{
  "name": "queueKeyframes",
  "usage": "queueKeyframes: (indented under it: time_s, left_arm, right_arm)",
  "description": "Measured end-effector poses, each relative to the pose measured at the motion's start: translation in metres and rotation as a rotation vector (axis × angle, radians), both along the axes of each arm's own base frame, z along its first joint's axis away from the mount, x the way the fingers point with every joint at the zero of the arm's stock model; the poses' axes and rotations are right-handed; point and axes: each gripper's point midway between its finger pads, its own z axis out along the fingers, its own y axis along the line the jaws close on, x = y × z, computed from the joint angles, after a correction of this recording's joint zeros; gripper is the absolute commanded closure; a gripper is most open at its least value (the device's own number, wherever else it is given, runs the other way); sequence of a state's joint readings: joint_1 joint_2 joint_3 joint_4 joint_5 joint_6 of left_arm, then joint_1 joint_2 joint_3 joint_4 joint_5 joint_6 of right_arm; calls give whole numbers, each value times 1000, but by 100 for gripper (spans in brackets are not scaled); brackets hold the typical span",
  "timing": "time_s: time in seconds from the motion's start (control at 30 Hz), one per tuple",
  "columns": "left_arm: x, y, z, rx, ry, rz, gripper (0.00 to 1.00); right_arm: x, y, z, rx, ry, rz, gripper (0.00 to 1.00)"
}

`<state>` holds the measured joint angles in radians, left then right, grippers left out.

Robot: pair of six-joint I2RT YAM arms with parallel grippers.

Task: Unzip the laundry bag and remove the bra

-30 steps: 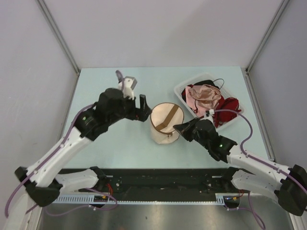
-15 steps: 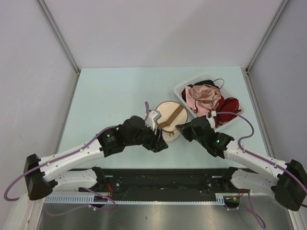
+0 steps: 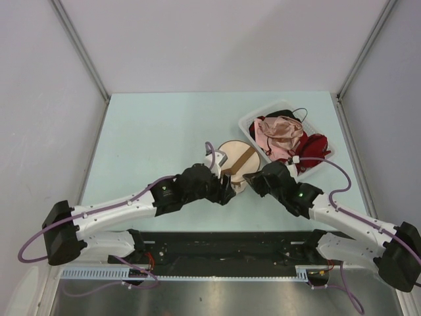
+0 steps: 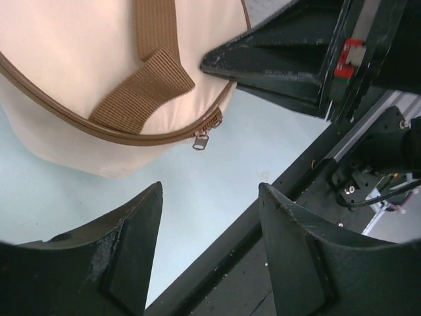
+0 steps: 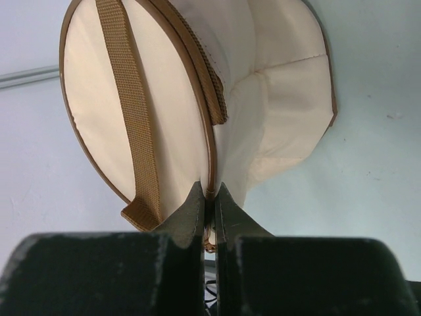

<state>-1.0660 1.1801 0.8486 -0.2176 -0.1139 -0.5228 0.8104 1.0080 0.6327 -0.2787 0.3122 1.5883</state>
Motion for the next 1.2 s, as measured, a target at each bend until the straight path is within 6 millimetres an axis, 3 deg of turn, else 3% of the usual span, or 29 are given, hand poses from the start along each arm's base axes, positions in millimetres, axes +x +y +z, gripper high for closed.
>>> queueKeyframes:
  time_s: [0.33, 0.5, 0.57, 0.7, 0.83, 1.07, 1.2]
  left_arm:
    - [-15, -7, -16, 6, -54, -54, 37]
    - [-11, -19, -13, -23, -78, -61, 41]
    - [-8, -22, -11, -35, -92, -58, 47]
    - [1, -23, -21, -6, -102, -22, 51]
    - [6, -20, -25, 12, -108, 12, 53]
    - [14, -23, -16, -27, -131, 52, 53]
    - [17, -27, -15, -44, -137, 62, 67]
  right_arm:
    - [-3, 1, 6, 61, 22, -22, 100]
    - [-2, 1, 7, 70, 27, -30, 100]
    - [-2, 2, 7, 74, 29, -33, 100]
    - [-2, 2, 7, 75, 30, -35, 100]
    - [-2, 1, 7, 75, 29, -35, 100]
    - [-2, 1, 8, 77, 26, -35, 100]
    - [-2, 2, 9, 80, 24, -35, 100]
